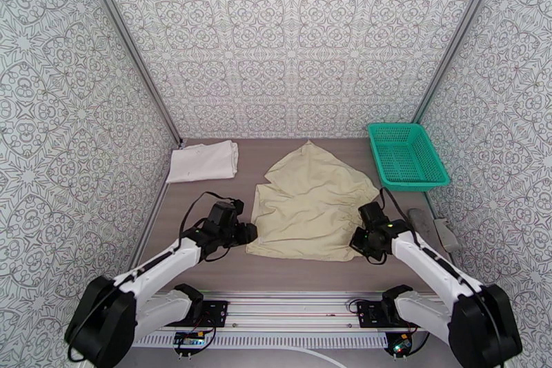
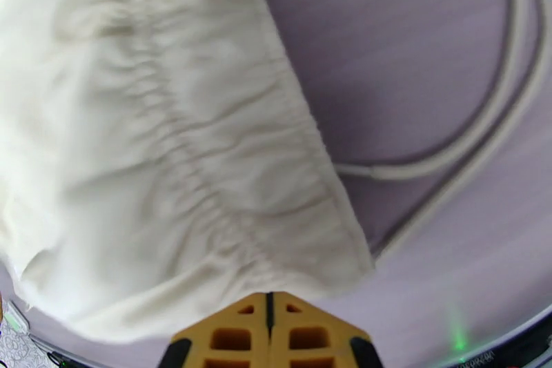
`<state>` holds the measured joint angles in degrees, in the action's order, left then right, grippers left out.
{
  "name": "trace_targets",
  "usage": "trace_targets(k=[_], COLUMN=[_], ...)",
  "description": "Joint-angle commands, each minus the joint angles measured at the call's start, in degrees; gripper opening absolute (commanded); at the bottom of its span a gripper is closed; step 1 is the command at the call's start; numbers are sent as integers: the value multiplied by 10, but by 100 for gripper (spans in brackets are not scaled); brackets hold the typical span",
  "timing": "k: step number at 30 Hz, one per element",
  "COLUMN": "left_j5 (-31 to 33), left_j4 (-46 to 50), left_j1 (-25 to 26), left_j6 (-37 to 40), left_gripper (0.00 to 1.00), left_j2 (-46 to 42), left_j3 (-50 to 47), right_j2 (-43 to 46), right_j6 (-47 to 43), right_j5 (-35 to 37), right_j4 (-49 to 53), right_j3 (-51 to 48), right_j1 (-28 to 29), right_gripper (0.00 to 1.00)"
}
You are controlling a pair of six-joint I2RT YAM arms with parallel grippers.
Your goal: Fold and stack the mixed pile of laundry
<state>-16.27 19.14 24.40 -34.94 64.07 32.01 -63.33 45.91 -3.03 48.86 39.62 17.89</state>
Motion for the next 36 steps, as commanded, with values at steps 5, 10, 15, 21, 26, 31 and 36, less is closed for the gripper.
trace_targets(k=[5, 10, 15, 21, 26, 31, 36], left_j5=[-21, -32, -53, -54, -54, -59, -58], left_j4=[-25, -52, -81, -101, -112, -125, -133], left_j1=[-55, -74, -85, -93, -99, -99, -102], left_j6=[75, 87, 85, 80, 79, 75, 73], left_gripper=[42, 42, 47, 44, 41, 32, 16], left_j2=[201, 334, 404, 450, 479, 489, 491], left_j3=[167, 254, 305, 337, 356, 366, 376], right_j2=[-122, -189, -202, -197, -198, -199, -200], right_j6=[-89, -98, -103, -102, -101, -101, -101], right_j5=[19, 3, -2, -3, -11, -11, -12], right_j4=[-34, -59, -64, -68, -73, -74, -76], right_j3=[151, 198, 202, 187, 177, 176, 174], right_j1=[-4, -6, -6, -8, -8, -8, -8], right_gripper=[7, 6, 6, 6, 6, 6, 6])
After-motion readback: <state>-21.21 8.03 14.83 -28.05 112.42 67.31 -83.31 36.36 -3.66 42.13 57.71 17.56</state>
